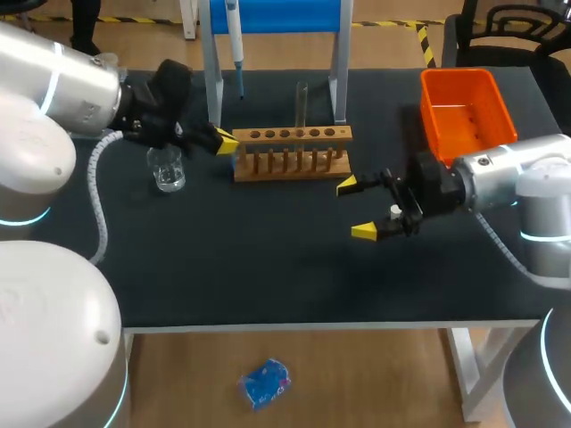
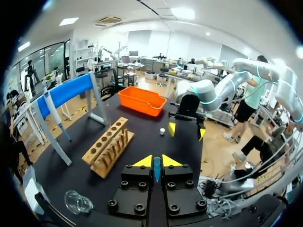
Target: Invert the test tube, pick up the pipette, mount the tip to pipette, aspirate from beaker and dispense into the tube, eject the tip, return the pipette, and cap with the stopper.
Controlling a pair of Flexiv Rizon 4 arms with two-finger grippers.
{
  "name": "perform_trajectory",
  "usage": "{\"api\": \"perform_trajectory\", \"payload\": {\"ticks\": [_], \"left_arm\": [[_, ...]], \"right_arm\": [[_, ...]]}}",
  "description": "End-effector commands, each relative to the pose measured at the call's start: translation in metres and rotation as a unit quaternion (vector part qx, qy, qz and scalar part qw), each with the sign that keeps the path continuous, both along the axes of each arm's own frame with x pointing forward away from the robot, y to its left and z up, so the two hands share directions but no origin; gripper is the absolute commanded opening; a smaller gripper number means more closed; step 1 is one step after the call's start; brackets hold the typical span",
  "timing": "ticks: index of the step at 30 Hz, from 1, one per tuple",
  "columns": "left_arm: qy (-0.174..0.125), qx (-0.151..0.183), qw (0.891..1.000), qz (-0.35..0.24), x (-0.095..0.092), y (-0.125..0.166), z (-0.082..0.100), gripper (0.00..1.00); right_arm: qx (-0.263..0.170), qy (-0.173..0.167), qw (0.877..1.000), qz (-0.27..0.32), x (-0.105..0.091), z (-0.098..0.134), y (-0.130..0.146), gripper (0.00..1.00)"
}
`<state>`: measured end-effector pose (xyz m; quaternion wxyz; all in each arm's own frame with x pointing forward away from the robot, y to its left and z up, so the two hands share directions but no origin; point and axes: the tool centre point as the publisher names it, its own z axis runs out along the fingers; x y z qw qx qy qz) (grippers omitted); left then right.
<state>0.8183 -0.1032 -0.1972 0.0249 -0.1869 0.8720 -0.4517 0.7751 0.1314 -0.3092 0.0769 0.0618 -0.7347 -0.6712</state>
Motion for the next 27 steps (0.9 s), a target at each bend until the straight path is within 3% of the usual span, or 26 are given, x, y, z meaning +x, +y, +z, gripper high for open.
{"api": "perform_trajectory", "payload": {"ticks": [1,2,4,5,6,9,14,27], "left_arm": [[-0.011,0.008,1.000,-0.018,0.008,-0.036,-0.015,0.00],[-0.029,0.030,0.999,-0.020,0.004,-0.043,-0.017,0.00],[-0.032,0.003,0.999,-0.035,-0.002,-0.053,-0.017,0.00],[-0.040,0.022,0.998,-0.035,-0.004,-0.058,-0.019,0.00],[-0.033,0.002,0.998,-0.048,-0.007,-0.064,-0.021,0.00],[-0.039,-0.005,0.998,-0.056,-0.011,-0.081,-0.028,0.00],[-0.021,-0.013,0.996,-0.090,-0.016,-0.115,-0.042,0.00],[-0.021,-0.013,0.996,-0.090,-0.016,-0.115,-0.042,0.00]], "right_arm": [[-0.002,0.006,1.000,-0.006,0.003,-0.001,0.010,1.00],[-0.007,0.005,1.000,-0.015,0.004,-0.001,0.013,1.00],[-0.003,0.007,1.000,-0.020,0.006,-0.001,0.016,1.00],[0.000,0.007,1.000,-0.023,0.007,0.000,0.017,1.00],[0.001,0.008,1.000,-0.027,0.007,0.001,0.019,1.00],[0.008,0.008,0.999,-0.036,0.010,0.003,0.023,1.00],[0.008,0.006,0.999,-0.040,0.010,0.004,0.026,1.00],[0.008,0.006,0.999,-0.040,0.010,0.004,0.026,1.00]]}}
